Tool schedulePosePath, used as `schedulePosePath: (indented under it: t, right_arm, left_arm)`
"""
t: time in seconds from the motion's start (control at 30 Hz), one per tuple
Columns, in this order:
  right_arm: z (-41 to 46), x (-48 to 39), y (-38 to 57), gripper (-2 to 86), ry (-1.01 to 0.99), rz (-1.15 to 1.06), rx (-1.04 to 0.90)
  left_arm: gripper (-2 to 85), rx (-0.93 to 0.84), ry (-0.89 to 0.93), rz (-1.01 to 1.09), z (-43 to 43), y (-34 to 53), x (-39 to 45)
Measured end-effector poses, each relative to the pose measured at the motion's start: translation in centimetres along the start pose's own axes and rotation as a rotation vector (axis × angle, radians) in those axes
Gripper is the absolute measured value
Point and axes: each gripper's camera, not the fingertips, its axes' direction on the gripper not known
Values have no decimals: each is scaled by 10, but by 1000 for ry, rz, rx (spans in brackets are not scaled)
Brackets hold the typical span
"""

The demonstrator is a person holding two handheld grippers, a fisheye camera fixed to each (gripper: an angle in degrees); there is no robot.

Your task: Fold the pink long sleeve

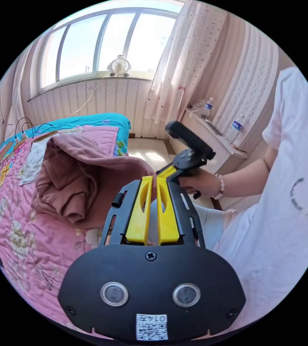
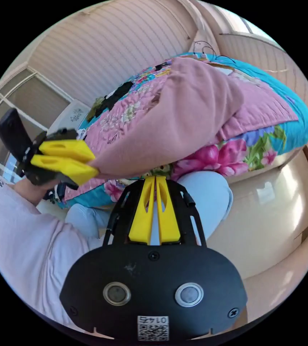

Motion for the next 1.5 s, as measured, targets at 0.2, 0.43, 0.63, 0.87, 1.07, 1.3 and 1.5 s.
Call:
schedulePosePath:
  t: [0.2,0.43,0.63,0.87,1.07,1.3,1.5]
  right_arm:
    - [-44,26,1,96,-108,130,140]
    - [-10,-20,-51,167,-170,-4,60]
    - [21,-79,-82,186,98,-202,7]
    - [113,-109,-63,195,437,-324,-214]
    - [72,-66,-60,70,261,-200,-221]
    - [-60,-3,-9,53,-212,-16,126]
    - [-152,-7,14,40,-493,-107,363]
  left_arm:
    - [-3,42,-27,-212,-32,32,-23]
    - [-9,46,24,-327,-86,59,-68]
    - [-2,26,-348,-480,-106,87,-136]
    - [73,-45,-409,-658,-68,73,-245]
    - [62,-187,-328,-784,-27,88,-263]
    - [3,10,-151,-646,-106,129,-204]
    - [-2,425,-83,-599,-248,202,-107]
